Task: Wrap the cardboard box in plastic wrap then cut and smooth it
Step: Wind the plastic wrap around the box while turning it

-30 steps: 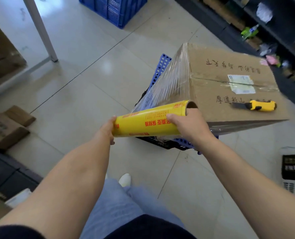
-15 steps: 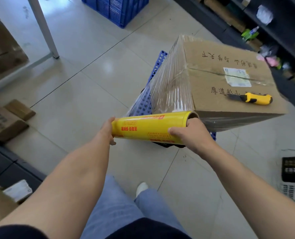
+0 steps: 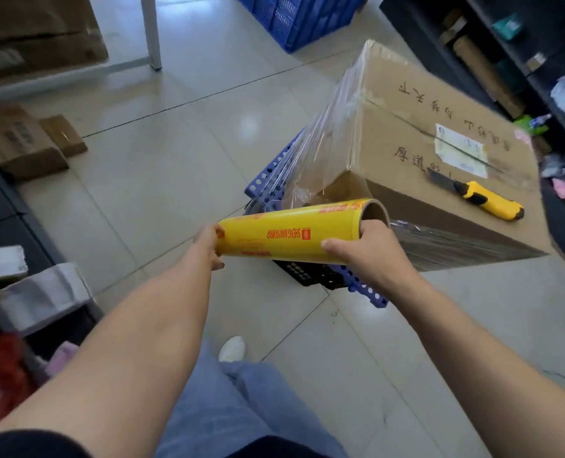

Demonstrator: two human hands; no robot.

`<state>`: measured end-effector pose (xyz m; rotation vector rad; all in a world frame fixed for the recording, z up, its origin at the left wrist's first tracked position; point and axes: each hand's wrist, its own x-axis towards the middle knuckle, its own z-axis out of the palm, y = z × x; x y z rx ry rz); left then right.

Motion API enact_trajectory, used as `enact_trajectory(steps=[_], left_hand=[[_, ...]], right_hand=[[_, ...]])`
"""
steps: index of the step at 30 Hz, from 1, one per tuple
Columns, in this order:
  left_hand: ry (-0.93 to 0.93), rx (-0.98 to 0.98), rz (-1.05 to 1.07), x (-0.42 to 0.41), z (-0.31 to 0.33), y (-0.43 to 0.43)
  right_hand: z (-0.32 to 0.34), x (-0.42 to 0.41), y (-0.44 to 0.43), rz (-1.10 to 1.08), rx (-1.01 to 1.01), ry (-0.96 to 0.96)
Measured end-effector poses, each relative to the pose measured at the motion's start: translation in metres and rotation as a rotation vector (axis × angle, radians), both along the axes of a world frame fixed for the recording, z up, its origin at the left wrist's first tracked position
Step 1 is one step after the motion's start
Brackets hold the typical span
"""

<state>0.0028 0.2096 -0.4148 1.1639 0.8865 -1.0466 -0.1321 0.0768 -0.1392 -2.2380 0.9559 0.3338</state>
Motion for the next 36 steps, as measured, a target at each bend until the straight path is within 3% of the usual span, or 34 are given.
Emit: enact_trajectory(steps=[16,24,36], left_hand=[[0.001,0.064,-0.059,-0.055,0.021,-0.004],[-0.028,0.102,-0.148,-0.073,0.028,-0.008],[0.047,0.0,0.207,-0.152,0.025,-0.058]], right_hand=[[-0.003,-0.047,-0.008,0.008,-0.251,-0.032],[0.001,-0.062,-0.028,0.023,-0.141,-0.022],[0.006,-0.089,-0.093,0.339,-0.205,-0.074]])
